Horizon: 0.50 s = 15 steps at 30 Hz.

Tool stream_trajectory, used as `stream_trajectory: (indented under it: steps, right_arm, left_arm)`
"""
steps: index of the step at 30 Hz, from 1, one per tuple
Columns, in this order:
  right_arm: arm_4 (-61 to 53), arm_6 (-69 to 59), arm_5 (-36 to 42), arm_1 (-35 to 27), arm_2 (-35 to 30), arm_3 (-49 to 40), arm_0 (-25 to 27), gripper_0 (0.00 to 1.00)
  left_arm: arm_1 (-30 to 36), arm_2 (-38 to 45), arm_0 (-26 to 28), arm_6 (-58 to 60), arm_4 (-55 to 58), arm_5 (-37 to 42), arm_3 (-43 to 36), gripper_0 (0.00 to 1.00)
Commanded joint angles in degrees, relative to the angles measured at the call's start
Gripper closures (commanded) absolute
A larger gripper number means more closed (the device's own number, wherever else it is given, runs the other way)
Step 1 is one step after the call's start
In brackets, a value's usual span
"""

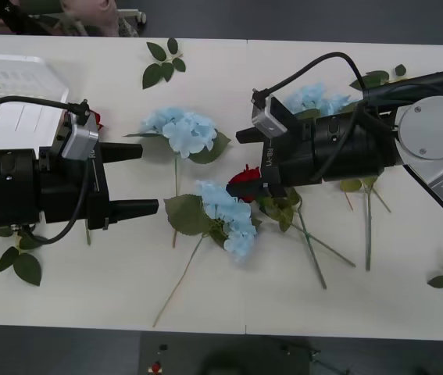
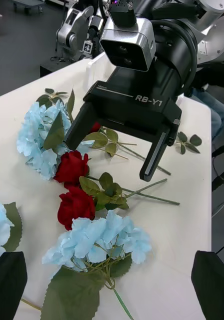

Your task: Put the red flowers into the right box and the blue flowers into the left box

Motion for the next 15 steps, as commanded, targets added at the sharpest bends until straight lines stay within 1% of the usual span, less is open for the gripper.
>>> stream_trajectory:
  steps: [1, 15]
  right_arm:
    - [0.0, 1.8, -0.1, -1.9, -1.2, -1.1, -1.7, 0.00]
    - [0.0, 1.8, -0.1, -1.9, -1.2, -1.1, -1.7, 0.00]
  left_arm:
    - [1.4, -0.4, -0.5, -0.9, 0.4, 0.2, -0.6, 0.00]
    - [1.4, -0.4, -0.5, -0.9, 0.4, 0.2, -0.6, 0.00]
